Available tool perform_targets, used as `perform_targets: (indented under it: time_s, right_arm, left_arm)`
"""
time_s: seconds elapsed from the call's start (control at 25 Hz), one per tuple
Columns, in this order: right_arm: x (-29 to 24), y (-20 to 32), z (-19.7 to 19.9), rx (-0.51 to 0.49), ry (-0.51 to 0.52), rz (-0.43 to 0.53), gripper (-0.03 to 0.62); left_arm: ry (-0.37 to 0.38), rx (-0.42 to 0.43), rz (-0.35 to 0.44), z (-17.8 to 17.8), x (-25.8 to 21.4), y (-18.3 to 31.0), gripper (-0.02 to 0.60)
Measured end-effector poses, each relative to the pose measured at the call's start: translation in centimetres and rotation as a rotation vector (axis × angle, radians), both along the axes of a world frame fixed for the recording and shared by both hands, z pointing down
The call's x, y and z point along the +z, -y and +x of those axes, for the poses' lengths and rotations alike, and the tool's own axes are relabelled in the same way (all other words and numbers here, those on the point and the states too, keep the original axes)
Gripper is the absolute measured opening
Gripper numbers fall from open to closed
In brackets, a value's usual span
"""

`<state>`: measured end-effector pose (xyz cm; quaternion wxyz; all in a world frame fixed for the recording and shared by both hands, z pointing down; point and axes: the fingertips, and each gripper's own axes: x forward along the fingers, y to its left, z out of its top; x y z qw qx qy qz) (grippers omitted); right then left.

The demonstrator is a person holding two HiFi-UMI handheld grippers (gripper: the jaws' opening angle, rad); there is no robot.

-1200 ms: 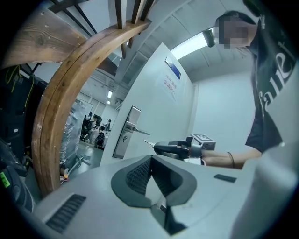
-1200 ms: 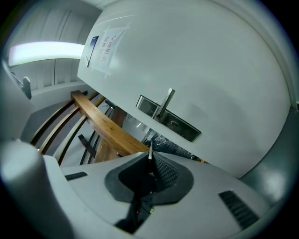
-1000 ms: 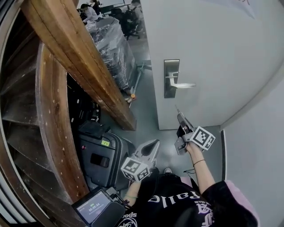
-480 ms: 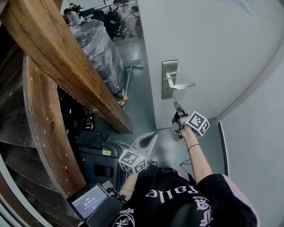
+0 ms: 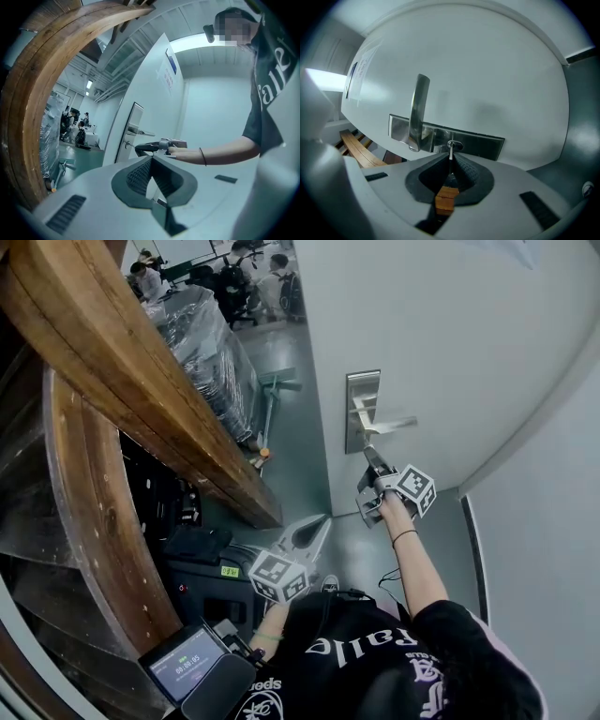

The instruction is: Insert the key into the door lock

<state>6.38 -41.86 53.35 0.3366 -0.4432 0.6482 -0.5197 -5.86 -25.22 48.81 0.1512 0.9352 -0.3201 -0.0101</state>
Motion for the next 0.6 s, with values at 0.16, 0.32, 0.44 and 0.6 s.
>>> perform_targets:
  time_s: [0.16,0.32,0.44,0.6]
  right_arm:
    - [0.3,0.2,0.0,0.026,0.093,-0.004,0.033]
    - [0.2,1.0,-0.3,0.031,0.113,-0.017,0.032]
    - [0.1,1.2,-0.4,0.025,0.113,-0.016,0.032]
    - [0.0,1.8,-0.5,0.027,0.117,-0.010,0.032]
  left_arm:
    - [-0.004,0.003,-0.002,0.2,0.0,0.2,0.005]
    - [-0.010,0.006,-0.008,0.4,0.1,0.4,0.005]
    - [-0.006,0.010,-0.014,0.7,0.2,0.2,0.005]
    - [-0.008,0.008,-0.011,0.5,0.1,0.2,0.005]
